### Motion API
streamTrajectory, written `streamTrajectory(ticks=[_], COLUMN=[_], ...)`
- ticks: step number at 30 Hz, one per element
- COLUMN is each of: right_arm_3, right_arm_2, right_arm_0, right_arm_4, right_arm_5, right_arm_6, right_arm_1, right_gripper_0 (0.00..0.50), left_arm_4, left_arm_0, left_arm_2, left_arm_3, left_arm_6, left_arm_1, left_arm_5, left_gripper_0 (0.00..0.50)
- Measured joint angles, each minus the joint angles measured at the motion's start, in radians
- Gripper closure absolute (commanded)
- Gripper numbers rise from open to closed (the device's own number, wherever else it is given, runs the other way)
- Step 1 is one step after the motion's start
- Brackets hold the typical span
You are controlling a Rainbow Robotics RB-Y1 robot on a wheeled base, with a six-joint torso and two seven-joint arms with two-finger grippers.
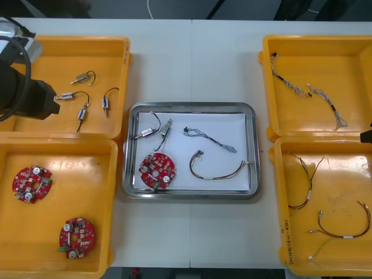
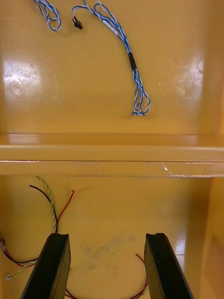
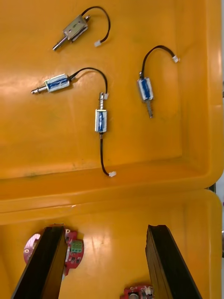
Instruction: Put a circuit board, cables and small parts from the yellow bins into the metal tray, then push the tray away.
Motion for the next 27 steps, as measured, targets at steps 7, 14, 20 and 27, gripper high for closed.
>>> streamTrajectory(ticks=[7,14,20,27], right_arm_3=[0.000,-0.001,-0.001,-0.001], right_arm_2=[0.000,0.017,0.057,0.152], right_arm_0=[0.000,-0.003,-0.021,-0.063], right_arm_4=[-0.010,-0.010,-0.016,-0.023], right_arm_5=[0.000,0.000,0.000,0.000], right_arm_6=[0.000,-0.002,-0.019,-0.025], right_arm_1=[0.000,0.000,-0.001,-0.002], right_gripper_0=[0.042,0.041,0.020,0.000], left_arm_4=[0.049,0.082,0.136,0.164], left_arm_0=[0.080,0.171,0.228,0.261], left_arm_2=[0.090,0.164,0.229,0.237], left_arm_3=[-0.007,-0.046,-0.053,-0.069], left_arm_6=[0.000,0.002,0.038,0.087], left_arm_1=[0.036,0.070,0.084,0.086], left_arm_5=[0.000,0.000,0.000,0.000], left_gripper_0=[0.000,0.000,0.000,0.000])
